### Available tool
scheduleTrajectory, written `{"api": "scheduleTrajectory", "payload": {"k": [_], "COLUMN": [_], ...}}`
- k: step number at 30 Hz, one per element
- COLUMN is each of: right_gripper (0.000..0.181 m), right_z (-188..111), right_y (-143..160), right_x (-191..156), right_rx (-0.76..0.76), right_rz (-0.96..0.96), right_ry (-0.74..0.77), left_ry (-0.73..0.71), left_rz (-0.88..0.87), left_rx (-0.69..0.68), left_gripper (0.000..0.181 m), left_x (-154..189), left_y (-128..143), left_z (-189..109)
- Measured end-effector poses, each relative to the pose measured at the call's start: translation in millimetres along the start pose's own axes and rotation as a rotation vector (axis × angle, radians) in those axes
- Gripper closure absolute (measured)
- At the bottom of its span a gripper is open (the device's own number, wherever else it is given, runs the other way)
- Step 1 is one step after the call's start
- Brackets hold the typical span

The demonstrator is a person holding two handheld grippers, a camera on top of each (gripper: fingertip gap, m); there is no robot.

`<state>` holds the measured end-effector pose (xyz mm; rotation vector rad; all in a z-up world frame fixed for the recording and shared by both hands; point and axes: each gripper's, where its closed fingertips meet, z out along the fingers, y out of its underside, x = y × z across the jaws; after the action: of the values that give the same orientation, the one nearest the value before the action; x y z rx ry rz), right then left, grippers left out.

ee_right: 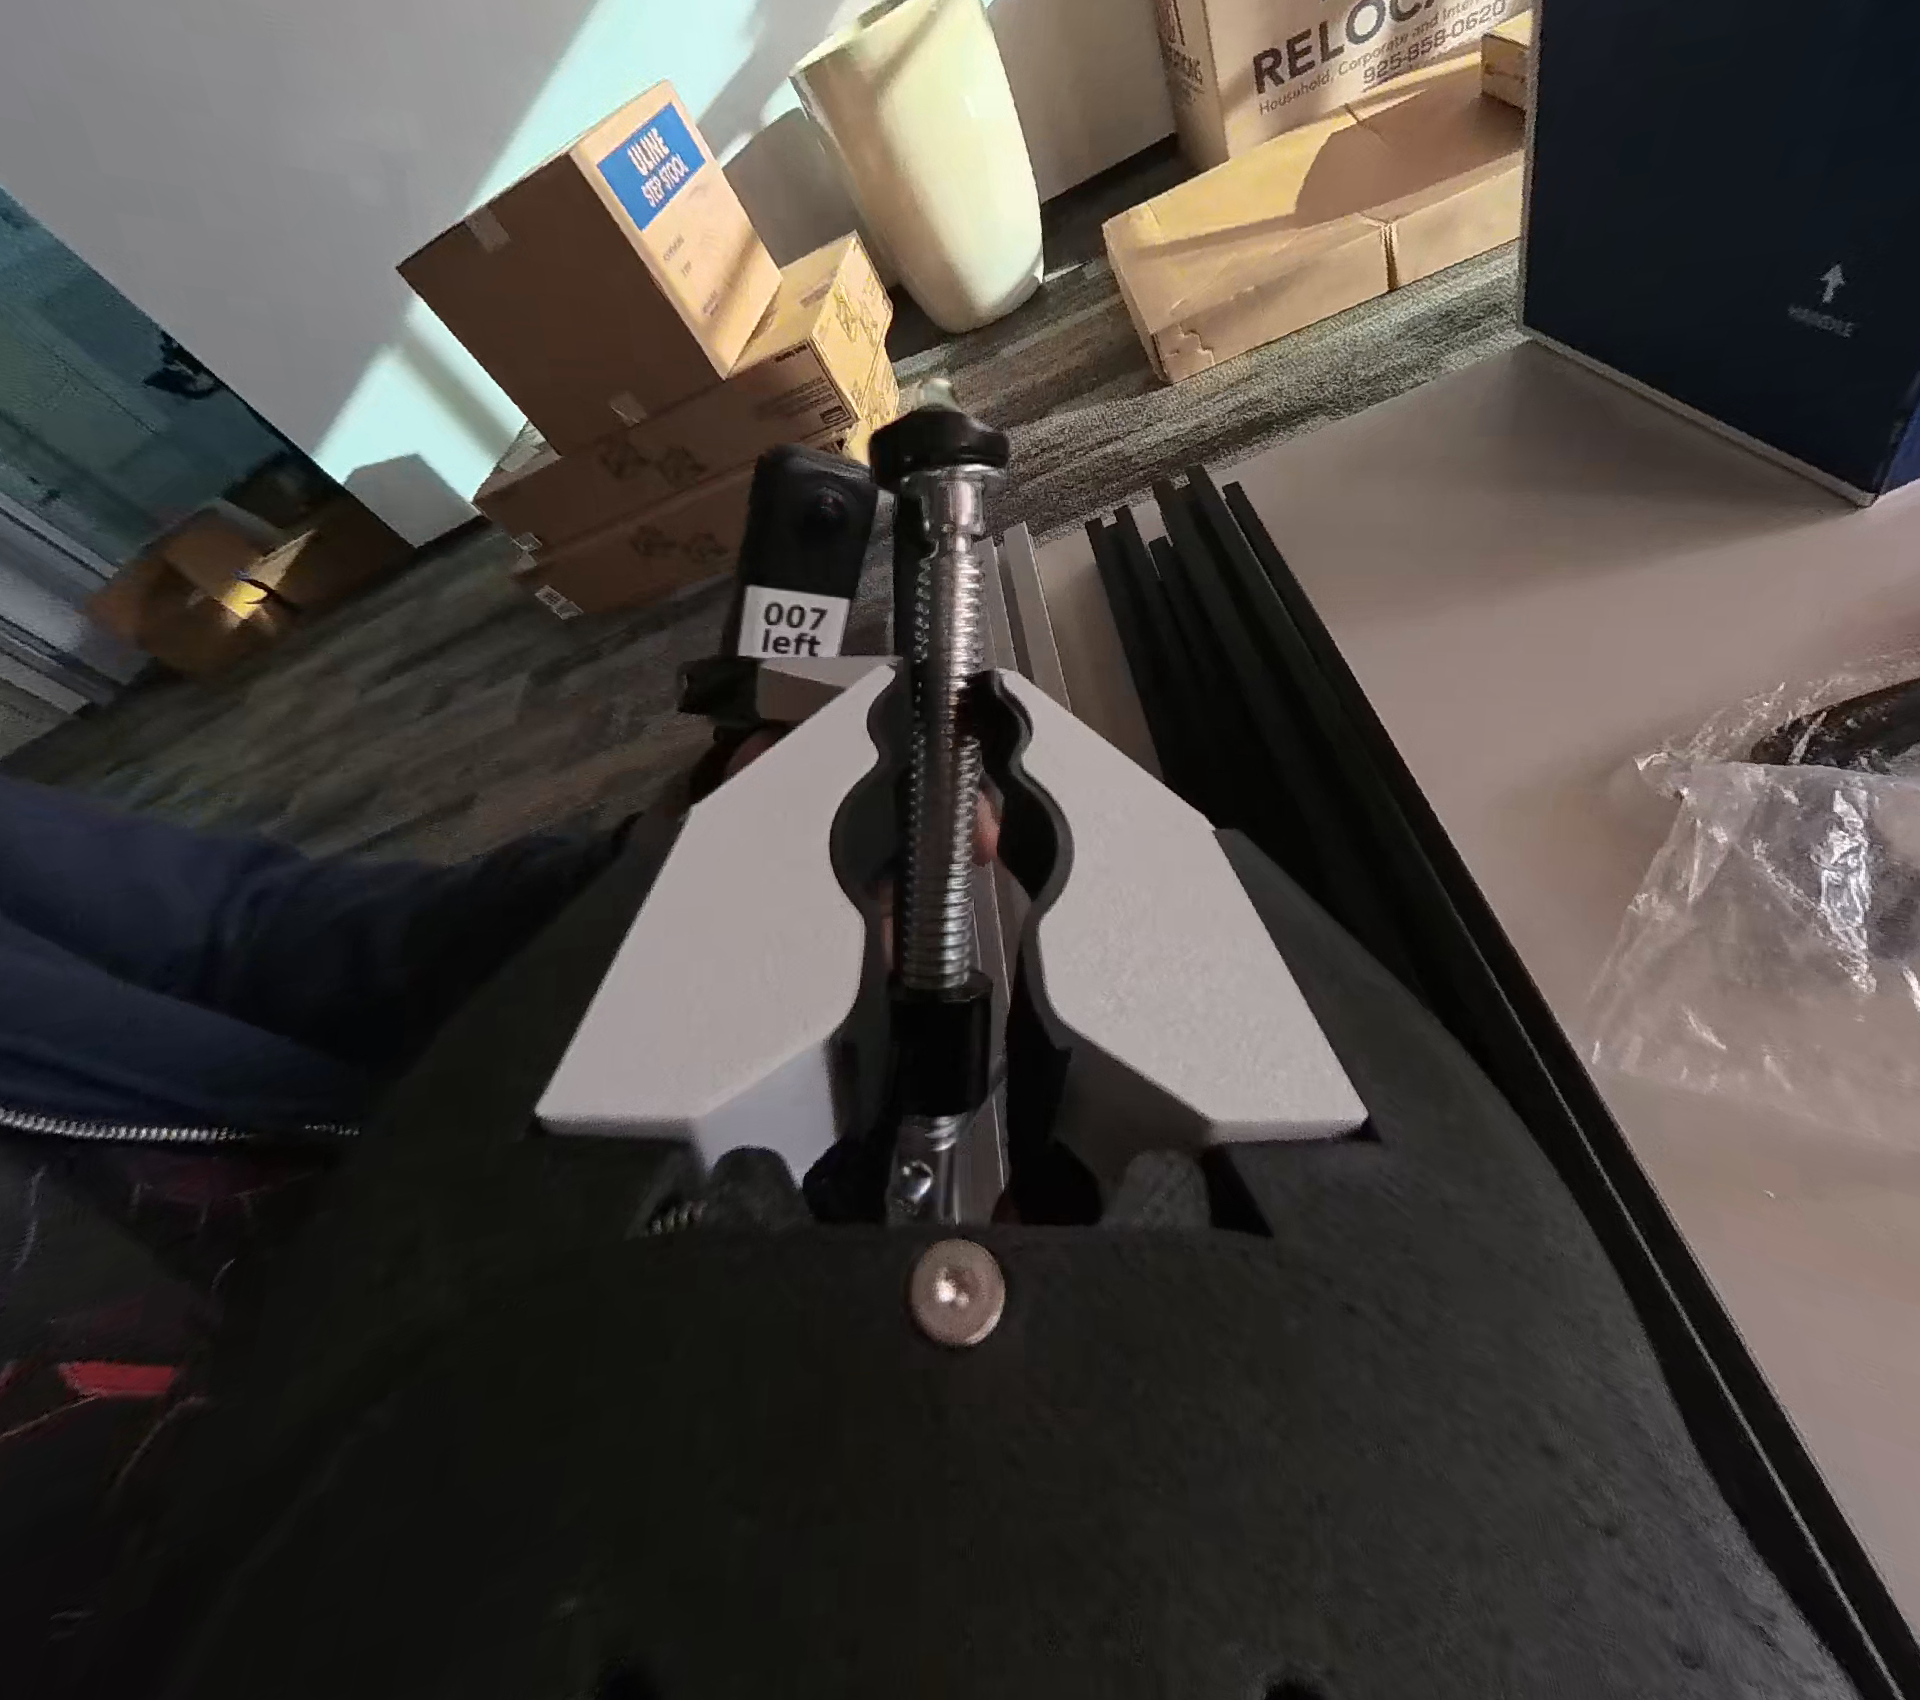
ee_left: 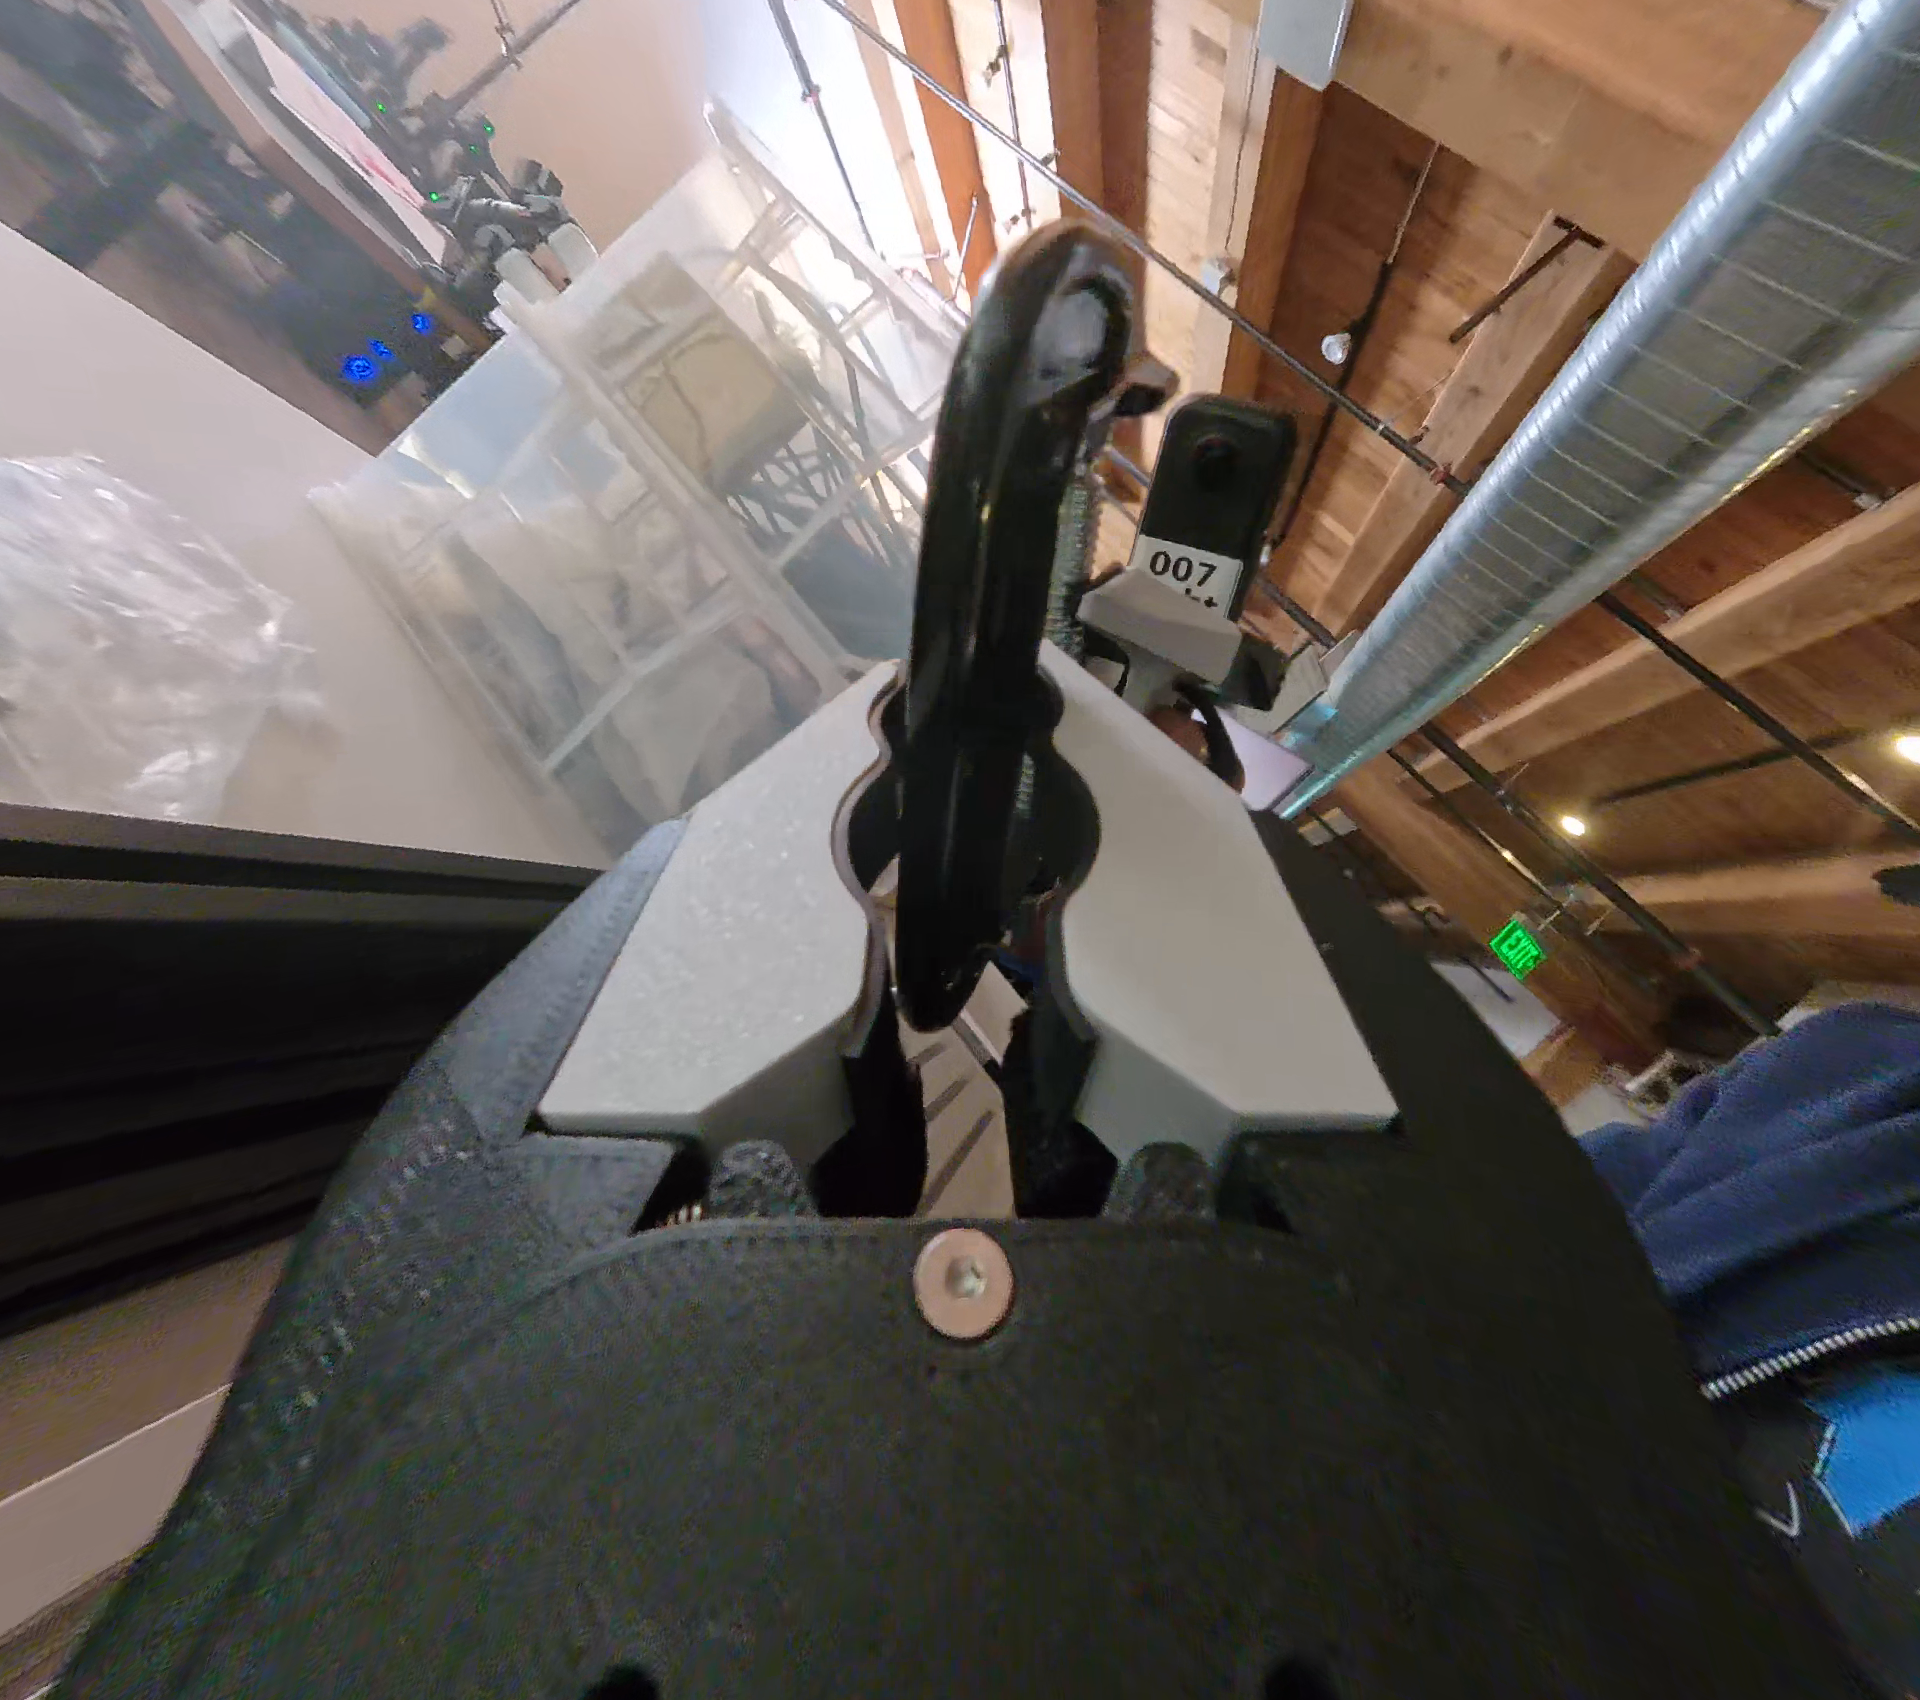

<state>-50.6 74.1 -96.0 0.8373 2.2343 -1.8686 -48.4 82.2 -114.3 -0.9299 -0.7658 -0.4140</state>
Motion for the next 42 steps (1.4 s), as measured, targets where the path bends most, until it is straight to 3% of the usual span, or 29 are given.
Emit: {"api": "scheduleTrajectory", "payload": {"k": [6,10,15,18,22,26,35,42], "right_gripper": [0.171,0.169,0.142,0.137,0.134,0.135,0.165,0.157], "right_z": [4,6,-17,-25,-12,8,13,9], "right_y": [3,2,-4,23,78,109,110,112], "right_x": [5,8,18,16,3,-6,8,11], "right_rx": [0.006,0.037,0.161,0.194,0.196,0.192,0.216,0.14], "right_rz": [0.04,0.07,0.142,0.184,0.3,0.382,0.342,0.161], "right_ry": [-0.01,-0.001,0.045,0.103,0.113,0.112,0.199,0.275], "left_ry": [0.004,-0.003,-0.102,-0.19,-0.281,-0.297,-0.321,-0.331], "left_rz": [-0.031,-0.15,-0.21,-0.232,-0.246,-0.296,-0.345,-0.36], "left_rx": [0.04,0.128,0.229,0.263,0.278,0.296,0.285,0.296], "left_gripper": [0.158,0.158,0.16,0.16,0.161,0.161,0.164,0.163], "left_x": [4,-4,-24,-33,-41,-44,-47,-49], "left_y": [-4,-11,-23,-27,-27,-19,-7,-6], "left_z": [-3,-10,-26,-33,-36,-34,-31,-32]}}
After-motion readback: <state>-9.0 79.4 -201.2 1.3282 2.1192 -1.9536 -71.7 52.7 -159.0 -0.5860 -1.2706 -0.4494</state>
